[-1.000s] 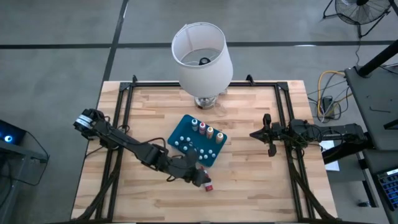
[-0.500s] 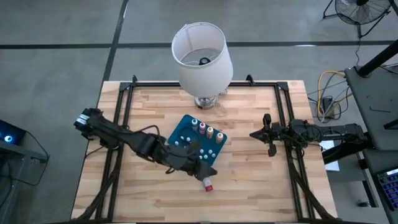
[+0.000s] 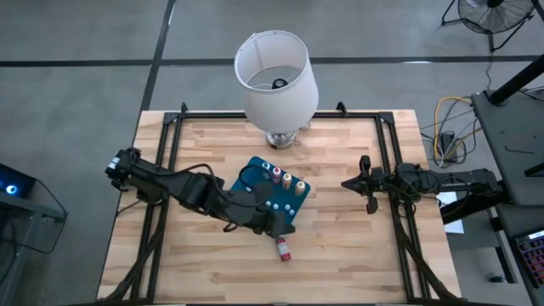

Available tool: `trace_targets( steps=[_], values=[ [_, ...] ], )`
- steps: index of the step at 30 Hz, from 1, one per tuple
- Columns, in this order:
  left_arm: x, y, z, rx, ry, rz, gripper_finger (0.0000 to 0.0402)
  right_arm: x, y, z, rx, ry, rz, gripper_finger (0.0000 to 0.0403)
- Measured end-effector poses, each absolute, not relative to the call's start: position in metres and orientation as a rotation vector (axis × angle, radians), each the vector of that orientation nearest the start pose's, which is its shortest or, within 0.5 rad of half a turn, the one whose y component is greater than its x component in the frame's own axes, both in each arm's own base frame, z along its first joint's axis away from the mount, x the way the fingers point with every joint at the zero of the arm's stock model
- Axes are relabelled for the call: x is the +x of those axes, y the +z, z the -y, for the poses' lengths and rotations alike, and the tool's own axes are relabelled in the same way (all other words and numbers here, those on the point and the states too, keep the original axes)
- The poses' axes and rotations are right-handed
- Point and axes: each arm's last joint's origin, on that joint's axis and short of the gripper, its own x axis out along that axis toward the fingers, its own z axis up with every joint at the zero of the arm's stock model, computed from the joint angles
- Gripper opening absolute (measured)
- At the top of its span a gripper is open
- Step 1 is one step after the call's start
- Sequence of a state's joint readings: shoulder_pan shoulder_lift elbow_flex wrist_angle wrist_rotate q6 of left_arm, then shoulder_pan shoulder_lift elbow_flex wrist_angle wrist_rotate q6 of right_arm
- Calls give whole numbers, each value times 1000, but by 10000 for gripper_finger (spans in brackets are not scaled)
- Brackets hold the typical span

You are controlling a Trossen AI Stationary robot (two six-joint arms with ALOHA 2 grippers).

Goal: Pick & Place food coloring
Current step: Put the large red food coloring bottle into the blue container

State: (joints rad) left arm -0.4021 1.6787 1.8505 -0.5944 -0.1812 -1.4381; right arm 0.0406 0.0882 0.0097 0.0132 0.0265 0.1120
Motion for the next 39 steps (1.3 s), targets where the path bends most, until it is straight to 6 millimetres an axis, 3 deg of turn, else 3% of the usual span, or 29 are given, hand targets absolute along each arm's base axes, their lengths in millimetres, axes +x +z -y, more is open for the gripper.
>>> trace_targets(
  steps=[18,24,39],
  values=[
    [396,402,171,-1440,112,-609,131,102,161,-3,110,11,-66,8],
    [401,389,165,-1475,217,-658,131,102,161,-3,109,11,-67,8],
    [393,364,147,-1472,512,-782,131,102,161,-3,110,10,-67,8]
  ],
)
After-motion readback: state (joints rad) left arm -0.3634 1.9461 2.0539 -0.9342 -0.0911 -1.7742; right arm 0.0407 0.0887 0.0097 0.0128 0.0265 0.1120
